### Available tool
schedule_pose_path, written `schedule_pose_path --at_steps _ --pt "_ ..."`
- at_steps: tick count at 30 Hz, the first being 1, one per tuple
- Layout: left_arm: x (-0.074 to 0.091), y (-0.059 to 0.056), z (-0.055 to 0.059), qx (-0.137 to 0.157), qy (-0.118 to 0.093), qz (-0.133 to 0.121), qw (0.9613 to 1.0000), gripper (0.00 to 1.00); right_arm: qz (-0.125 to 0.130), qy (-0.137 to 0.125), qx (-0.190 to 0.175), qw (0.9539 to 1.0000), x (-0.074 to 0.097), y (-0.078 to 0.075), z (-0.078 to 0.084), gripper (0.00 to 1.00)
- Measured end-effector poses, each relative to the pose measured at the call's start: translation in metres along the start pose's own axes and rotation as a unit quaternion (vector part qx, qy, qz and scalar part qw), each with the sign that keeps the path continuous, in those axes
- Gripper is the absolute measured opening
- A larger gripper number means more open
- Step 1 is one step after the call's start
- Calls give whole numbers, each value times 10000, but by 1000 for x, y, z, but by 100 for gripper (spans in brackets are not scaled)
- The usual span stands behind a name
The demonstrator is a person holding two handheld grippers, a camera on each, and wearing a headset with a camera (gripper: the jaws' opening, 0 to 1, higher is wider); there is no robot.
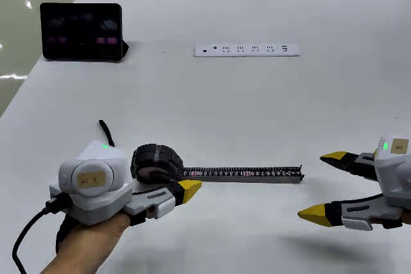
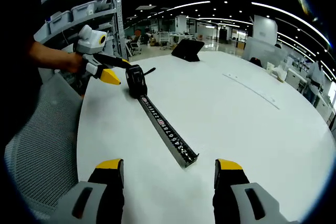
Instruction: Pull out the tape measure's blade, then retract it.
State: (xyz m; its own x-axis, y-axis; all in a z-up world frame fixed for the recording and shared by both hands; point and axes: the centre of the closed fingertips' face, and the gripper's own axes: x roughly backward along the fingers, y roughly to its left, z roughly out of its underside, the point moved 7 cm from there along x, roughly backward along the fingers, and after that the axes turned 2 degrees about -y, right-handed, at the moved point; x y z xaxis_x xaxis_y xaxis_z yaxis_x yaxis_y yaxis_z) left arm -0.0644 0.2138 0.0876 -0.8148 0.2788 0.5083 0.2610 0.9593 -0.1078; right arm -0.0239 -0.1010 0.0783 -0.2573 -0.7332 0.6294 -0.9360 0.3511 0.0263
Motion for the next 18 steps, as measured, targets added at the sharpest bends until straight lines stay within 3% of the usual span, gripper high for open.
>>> schedule_pose_path --at_steps 6,18 --pt "-3 4 -1 265 16 -205 9994 88 -138 110 240 9996 -3 -7 -1 61" --pt "-7 7 0 467 92 -439 9979 81 -399 329 809 9954 -14 -21 1 46"
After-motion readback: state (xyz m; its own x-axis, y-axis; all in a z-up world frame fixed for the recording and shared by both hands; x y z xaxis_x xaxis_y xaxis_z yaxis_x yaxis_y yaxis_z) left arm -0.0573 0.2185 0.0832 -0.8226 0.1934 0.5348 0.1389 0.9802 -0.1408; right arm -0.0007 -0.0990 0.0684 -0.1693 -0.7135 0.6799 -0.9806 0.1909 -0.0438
